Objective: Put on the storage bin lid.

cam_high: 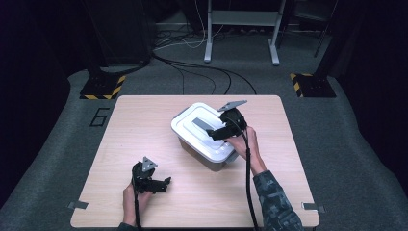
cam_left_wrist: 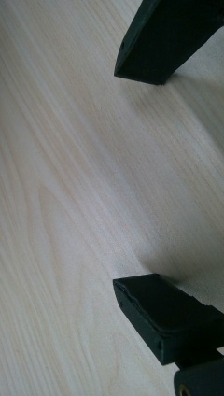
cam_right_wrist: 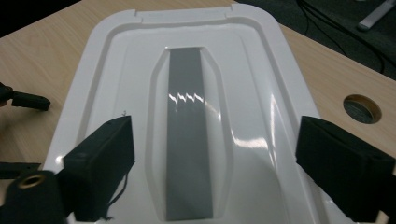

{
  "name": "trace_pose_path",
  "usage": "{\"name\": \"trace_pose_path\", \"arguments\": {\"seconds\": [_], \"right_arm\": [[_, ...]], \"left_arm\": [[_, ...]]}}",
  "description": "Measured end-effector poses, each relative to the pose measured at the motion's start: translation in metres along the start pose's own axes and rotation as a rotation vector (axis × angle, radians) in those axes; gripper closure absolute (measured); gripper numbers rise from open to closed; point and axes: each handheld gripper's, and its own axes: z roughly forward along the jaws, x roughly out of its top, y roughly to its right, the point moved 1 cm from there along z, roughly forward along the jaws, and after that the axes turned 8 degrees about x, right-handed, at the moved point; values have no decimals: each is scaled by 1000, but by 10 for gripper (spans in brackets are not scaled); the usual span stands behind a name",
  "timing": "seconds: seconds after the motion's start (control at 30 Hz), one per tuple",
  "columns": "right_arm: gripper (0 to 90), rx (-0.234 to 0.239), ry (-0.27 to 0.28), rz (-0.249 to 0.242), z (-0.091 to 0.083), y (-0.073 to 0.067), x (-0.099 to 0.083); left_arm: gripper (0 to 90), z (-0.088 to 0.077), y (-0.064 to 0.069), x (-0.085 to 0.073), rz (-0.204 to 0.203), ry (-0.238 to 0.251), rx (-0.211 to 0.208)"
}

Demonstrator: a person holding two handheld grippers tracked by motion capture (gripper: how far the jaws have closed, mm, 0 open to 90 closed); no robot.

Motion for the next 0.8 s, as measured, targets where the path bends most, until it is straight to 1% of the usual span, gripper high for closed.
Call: {"name": "trace_pose_path", "arguments": {"seconds": [0.13,0.2,0.27,0.3,0.33,0.4,0.43,0.47,0.6,0.67,0.7,0.73,0.77,0.8], "right_arm": [[22,-18,10,13,-10,5,-6],[0,-27,13,29,-17,7,-10],[0,-35,19,33,-23,9,-15],[0,-40,21,35,-26,11,-17],[0,-46,25,33,-30,12,-20],[0,-57,35,51,-38,14,-26],[0,-64,39,47,-42,16,-29],[0,-71,42,55,-46,18,-33],[0,-96,60,73,-63,25,-49],[0,-110,68,94,-71,29,-59],[0,-110,68,94,-71,29,-59],[0,-117,73,99,-74,31,-63],[0,-133,79,119,-81,36,-75],[0,-137,79,126,-83,37,-78]], "left_arm": [[16,0,0,0,2,-1,0],[16,0,0,0,2,0,2],[16,0,0,0,-5,3,1],[16,0,0,0,4,-2,0],[16,0,0,0,4,-2,0],[16,0,1,0,-7,3,1],[16,0,0,0,3,-2,0],[16,0,0,0,-5,2,1],[16,0,0,0,2,-1,0],[16,0,0,0,-1,0,0],[16,0,0,0,-1,0,0],[16,0,0,0,1,-1,0],[16,0,0,0,1,-1,0],[16,0,0,0,-5,2,0]]}}
